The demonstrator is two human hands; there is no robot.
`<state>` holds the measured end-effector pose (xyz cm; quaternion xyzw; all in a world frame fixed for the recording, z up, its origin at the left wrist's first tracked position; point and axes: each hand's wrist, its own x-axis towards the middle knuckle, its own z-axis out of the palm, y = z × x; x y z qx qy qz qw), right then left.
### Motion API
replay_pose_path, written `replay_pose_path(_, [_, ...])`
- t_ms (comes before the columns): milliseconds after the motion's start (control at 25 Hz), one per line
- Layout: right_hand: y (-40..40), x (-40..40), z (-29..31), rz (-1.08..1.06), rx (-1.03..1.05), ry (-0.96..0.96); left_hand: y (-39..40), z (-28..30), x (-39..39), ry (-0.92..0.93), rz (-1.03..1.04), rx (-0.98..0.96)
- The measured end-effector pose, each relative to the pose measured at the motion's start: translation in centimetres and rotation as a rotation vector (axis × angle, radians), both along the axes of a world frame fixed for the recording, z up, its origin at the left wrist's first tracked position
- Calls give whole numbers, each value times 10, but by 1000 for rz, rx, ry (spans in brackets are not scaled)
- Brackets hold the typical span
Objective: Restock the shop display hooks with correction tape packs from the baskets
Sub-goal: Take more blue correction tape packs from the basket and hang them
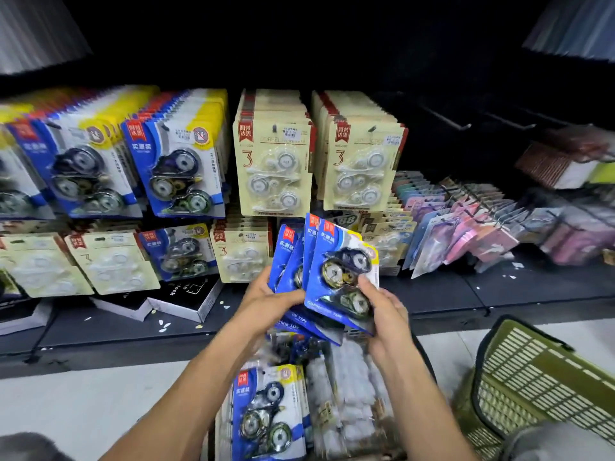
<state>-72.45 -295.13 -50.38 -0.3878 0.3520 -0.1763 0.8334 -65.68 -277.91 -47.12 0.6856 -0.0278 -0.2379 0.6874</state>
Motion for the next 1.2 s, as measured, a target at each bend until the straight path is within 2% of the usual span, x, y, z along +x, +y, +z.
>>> replay_pose_path(120, [-36, 2, 52, -118, -183, -60, -12, 45, 11, -54, 23, -50])
replay_pose_path(240, [-60, -2, 94, -122, -567, 65, -22, 83, 15, -144, 16, -108])
replay_pose_path(320, [-69, -7, 118, -68, -678, 144, -30, 93, 13, -157, 38, -131])
replay_pose_path(440, [-81, -18, 142, 234, -468, 105, -44, 95, 11, -99, 71, -170])
replay_pose_path(520, [-93, -21, 149, 308, -397, -11, -56, 96, 11, -87, 63, -175])
replay_pose_path(720, [-144, -2, 156, -110, -361, -219, -72, 105, 21, -72, 58, -231])
replay_pose_path(840, [-184, 4, 147, -244, -361, -239, -76, 108, 29, -63, 80, -274])
replay_pose_path(1200, [-204, 13, 129, -297, -433, -91, -93, 106, 39, -35, 82, -298])
